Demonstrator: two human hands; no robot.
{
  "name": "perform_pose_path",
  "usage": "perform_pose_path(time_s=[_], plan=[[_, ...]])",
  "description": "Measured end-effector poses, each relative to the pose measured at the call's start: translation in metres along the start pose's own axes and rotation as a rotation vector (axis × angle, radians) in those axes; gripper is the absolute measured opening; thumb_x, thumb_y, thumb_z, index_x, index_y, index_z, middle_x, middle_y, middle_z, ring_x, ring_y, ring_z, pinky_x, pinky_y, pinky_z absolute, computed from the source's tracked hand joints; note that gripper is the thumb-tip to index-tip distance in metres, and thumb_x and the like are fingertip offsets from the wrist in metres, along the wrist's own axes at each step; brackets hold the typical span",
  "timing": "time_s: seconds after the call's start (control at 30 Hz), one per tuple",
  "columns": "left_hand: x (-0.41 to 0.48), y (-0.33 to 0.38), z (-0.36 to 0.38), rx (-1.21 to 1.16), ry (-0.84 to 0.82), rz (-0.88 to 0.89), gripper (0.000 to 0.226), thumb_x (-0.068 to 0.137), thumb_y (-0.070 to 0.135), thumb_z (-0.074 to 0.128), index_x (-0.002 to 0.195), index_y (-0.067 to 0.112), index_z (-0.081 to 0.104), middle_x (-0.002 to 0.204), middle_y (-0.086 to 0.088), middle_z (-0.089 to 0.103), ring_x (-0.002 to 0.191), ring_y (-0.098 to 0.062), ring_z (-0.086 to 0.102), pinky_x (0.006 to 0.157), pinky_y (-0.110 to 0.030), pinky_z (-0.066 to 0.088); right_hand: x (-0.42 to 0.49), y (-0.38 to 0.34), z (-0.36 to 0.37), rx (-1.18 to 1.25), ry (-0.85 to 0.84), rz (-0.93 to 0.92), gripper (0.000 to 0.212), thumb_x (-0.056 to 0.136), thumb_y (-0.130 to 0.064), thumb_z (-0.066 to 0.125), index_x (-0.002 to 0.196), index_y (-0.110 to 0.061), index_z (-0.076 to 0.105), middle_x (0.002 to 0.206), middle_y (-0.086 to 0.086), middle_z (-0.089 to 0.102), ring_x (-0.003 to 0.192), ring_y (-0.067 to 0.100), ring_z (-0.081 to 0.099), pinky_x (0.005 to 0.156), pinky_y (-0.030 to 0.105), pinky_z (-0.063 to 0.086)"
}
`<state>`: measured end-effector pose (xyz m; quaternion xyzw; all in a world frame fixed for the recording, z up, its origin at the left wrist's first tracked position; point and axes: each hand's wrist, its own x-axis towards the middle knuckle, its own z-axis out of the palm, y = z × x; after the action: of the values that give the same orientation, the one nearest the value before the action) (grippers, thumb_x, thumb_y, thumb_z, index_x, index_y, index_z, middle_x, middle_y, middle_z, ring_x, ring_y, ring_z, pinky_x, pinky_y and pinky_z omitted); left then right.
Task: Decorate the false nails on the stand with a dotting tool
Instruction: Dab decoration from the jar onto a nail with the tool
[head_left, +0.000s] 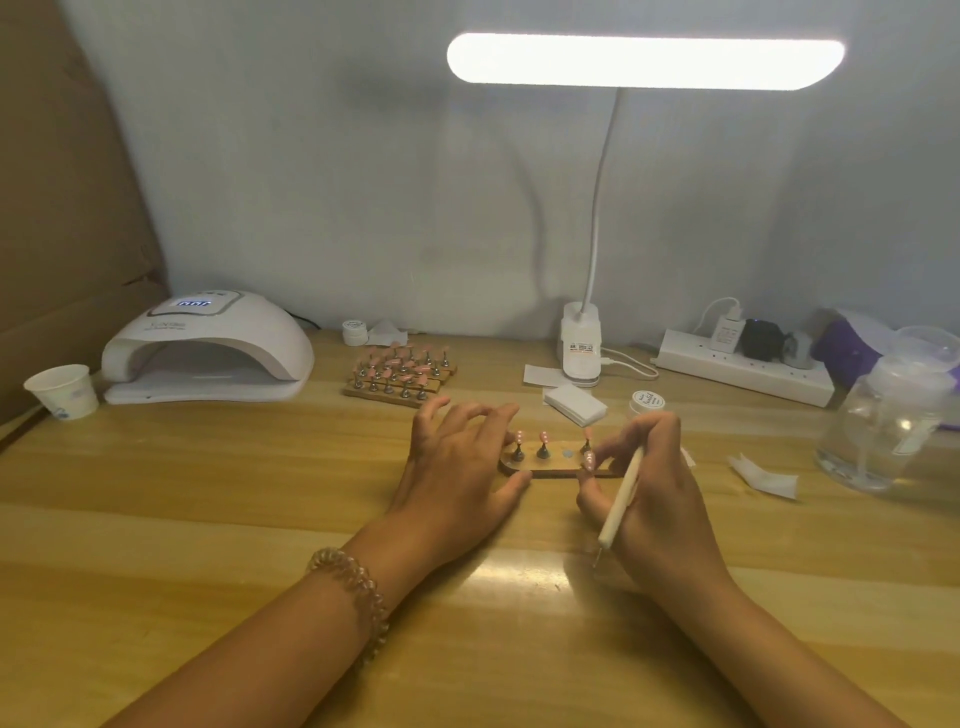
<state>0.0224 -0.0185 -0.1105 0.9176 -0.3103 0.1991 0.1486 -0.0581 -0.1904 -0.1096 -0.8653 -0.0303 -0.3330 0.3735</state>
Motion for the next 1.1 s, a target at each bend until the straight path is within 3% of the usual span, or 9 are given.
perform_pose_path(time_s=[0.23, 0.43, 0.57, 0.97, 1.1], plan=[[-0.005, 0.000, -0.003, -0.090, 0.109, 0.053, 0.054, 0.079, 0.051, 0.066, 0.125, 0.026, 0.053, 0.100, 0.020, 0.063, 0.117, -0.008, 0.048, 0.116, -0.031, 0.005, 0.000, 0.001, -0.003, -0.069, 0.039, -0.032, 0.053, 0.079, -0.006, 0.074, 0.095, -0.028, 0.029, 0.089, -0.019, 0.053, 0.084, 0.014, 0.057, 0.075, 0.048, 0.052], [-0.011, 0.002, -0.008, -0.120, 0.058, 0.109, 0.053, 0.074, 0.054, 0.062, 0.120, 0.029, 0.052, 0.104, 0.020, 0.058, 0.116, -0.008, 0.046, 0.116, -0.031, 0.007, -0.001, 0.005, -0.004, -0.170, 0.011, -0.170, 0.058, 0.073, -0.001, 0.077, 0.096, -0.027, 0.030, 0.089, -0.006, 0.056, 0.078, 0.012, 0.051, 0.071, 0.030, 0.043], [-0.012, 0.003, -0.010, -0.125, 0.041, 0.127, 0.054, 0.073, 0.055, 0.061, 0.120, 0.028, 0.053, 0.105, 0.019, 0.057, 0.115, -0.008, 0.046, 0.114, -0.031, 0.009, -0.002, 0.007, -0.002, -0.217, -0.021, -0.200, 0.054, 0.072, 0.000, 0.077, 0.095, -0.024, 0.034, 0.088, -0.007, 0.057, 0.081, 0.014, 0.052, 0.077, 0.034, 0.043], [-0.014, 0.006, -0.012, -0.128, 0.033, 0.124, 0.049, 0.073, 0.053, 0.063, 0.115, 0.028, 0.054, 0.105, 0.016, 0.057, 0.114, -0.011, 0.048, 0.112, -0.033, 0.011, -0.001, 0.006, -0.002, -0.250, -0.095, -0.124, 0.047, 0.077, -0.005, 0.075, 0.096, -0.023, 0.036, 0.089, -0.004, 0.059, 0.087, 0.016, 0.050, 0.072, 0.038, 0.047], [-0.014, 0.006, -0.011, -0.124, 0.034, 0.121, 0.049, 0.073, 0.055, 0.060, 0.114, 0.030, 0.052, 0.105, 0.018, 0.056, 0.115, -0.010, 0.047, 0.112, -0.033, 0.011, -0.002, 0.007, -0.002, -0.248, -0.108, -0.101, 0.049, 0.078, -0.007, 0.075, 0.096, -0.026, 0.034, 0.090, -0.003, 0.059, 0.087, 0.014, 0.048, 0.072, 0.032, 0.044]])
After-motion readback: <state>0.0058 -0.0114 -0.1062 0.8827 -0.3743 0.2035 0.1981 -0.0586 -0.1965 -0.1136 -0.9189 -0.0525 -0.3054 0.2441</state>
